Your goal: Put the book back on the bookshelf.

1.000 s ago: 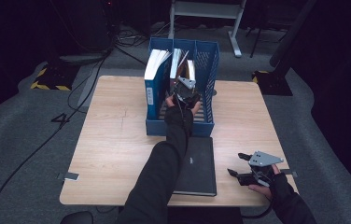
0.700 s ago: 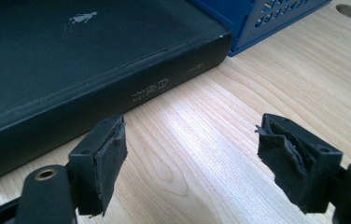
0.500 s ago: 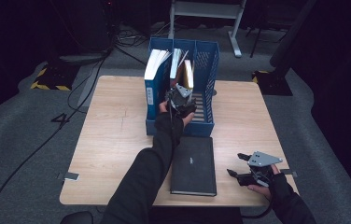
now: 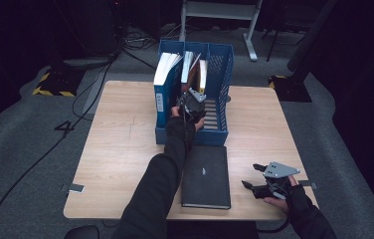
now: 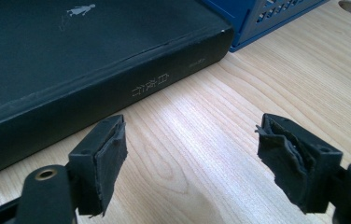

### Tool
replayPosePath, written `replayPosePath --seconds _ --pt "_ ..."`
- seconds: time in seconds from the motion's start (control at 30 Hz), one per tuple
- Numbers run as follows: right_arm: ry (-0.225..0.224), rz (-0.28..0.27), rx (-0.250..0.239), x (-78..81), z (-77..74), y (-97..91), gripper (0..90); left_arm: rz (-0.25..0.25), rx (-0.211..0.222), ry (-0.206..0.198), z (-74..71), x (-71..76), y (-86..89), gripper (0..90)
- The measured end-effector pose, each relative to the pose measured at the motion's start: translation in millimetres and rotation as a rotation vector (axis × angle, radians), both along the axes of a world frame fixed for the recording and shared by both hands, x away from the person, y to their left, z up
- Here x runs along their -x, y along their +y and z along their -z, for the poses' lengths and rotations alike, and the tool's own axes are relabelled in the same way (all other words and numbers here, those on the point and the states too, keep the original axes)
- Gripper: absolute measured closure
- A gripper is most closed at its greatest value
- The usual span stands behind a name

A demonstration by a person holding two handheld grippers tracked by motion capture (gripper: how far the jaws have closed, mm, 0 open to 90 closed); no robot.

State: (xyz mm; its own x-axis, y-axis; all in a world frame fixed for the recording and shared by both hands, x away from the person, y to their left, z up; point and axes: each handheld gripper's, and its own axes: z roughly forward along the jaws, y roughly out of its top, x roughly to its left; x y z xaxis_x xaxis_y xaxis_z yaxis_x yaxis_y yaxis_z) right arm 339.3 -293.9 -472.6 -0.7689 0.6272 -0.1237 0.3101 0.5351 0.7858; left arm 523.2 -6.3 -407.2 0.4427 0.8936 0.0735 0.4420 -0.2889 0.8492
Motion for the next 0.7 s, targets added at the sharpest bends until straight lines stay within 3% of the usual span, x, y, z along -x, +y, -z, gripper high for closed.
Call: replayPosePath --seconds 0.27,0.5,0.7 --pt "0.001 -0.002 0.01 0.0 1.0 0.1 24.4 -0.026 -0.009 0.002 -0.5 0.7 -2.0 64.3" --pt "0.008 0.001 0.011 -0.4 1.5 0.9 24.4 0.036 -0.007 0.011 -8.7 15.2 11.9 60.0" --pt "0.008 -0.002 0.014 -0.4 1.8 2.5 24.6 0.088 -0.032 -0.002 -11.5 28.2 20.1 56.8"
